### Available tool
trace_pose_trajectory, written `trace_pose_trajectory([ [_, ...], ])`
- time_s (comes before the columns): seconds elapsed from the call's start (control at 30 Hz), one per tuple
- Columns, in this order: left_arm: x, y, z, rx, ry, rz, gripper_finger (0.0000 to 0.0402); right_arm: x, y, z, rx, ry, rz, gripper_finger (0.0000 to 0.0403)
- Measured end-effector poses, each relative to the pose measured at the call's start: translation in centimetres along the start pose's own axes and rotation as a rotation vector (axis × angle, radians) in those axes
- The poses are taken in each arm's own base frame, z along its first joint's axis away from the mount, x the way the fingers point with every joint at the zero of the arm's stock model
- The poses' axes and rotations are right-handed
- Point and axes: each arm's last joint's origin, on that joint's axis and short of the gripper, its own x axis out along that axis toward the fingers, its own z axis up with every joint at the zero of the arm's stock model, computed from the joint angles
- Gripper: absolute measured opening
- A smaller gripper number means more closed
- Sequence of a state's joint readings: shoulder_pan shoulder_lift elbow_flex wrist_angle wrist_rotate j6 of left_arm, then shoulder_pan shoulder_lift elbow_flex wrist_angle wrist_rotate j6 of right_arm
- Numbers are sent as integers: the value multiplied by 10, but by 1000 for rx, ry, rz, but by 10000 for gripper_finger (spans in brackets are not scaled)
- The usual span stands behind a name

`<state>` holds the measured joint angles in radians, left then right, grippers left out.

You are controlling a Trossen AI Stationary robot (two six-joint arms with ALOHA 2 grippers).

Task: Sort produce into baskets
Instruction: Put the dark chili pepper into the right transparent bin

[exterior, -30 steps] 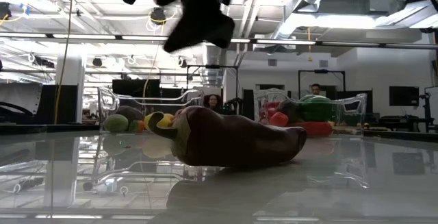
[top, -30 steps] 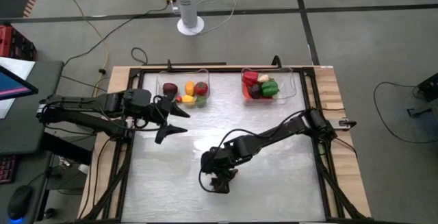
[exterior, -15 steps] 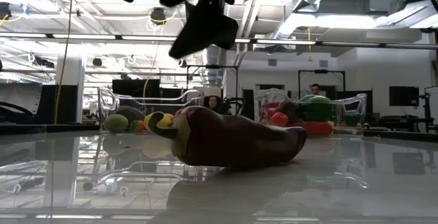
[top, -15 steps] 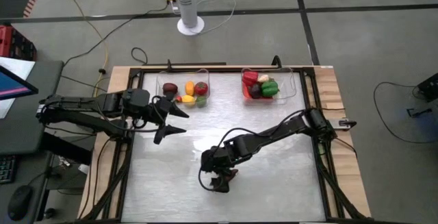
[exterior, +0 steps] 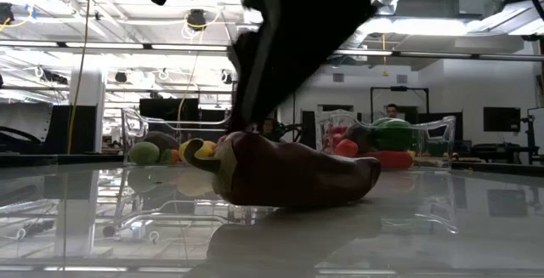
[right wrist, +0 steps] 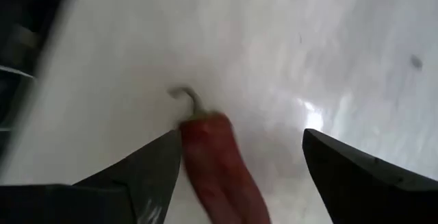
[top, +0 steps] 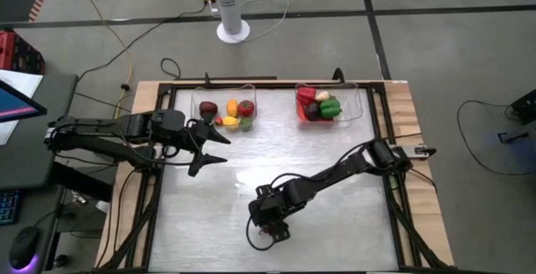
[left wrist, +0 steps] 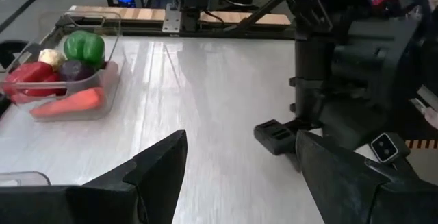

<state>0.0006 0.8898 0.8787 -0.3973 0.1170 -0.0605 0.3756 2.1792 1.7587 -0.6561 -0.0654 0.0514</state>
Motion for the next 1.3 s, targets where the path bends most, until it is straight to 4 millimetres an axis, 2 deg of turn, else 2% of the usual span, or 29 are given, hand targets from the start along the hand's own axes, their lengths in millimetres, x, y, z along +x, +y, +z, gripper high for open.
trace_pose_trajectory([
  [0.37, 0, 0, -4, -5, 42, 3, 261, 30, -2, -16, 17, 126, 7, 302],
  [0.73, -1, 1, -4, 7, 46, 14, 261, 22, -16, -17, 84, 155, -9, 296],
  [0.87, -1, 1, -4, 10, 46, 27, 261, 21, -19, -17, 97, 153, 4, 268],
  [1.0, -1, 1, -4, 6, 46, 29, 261, 21, -18, -17, 124, 158, 18, 216],
  [1.07, -5, 1, 2, -15, 39, 42, 261, 20, -17, -19, 130, 176, 37, 183],
  [1.17, -17, 3, 21, -32, -36, 88, 261, 16, -18, -24, 156, 245, 52, 141],
  [1.3, -43, 4, 50, 21, -154, 171, 261, 0, -31, -33, 211, 393, 30, 131],
])
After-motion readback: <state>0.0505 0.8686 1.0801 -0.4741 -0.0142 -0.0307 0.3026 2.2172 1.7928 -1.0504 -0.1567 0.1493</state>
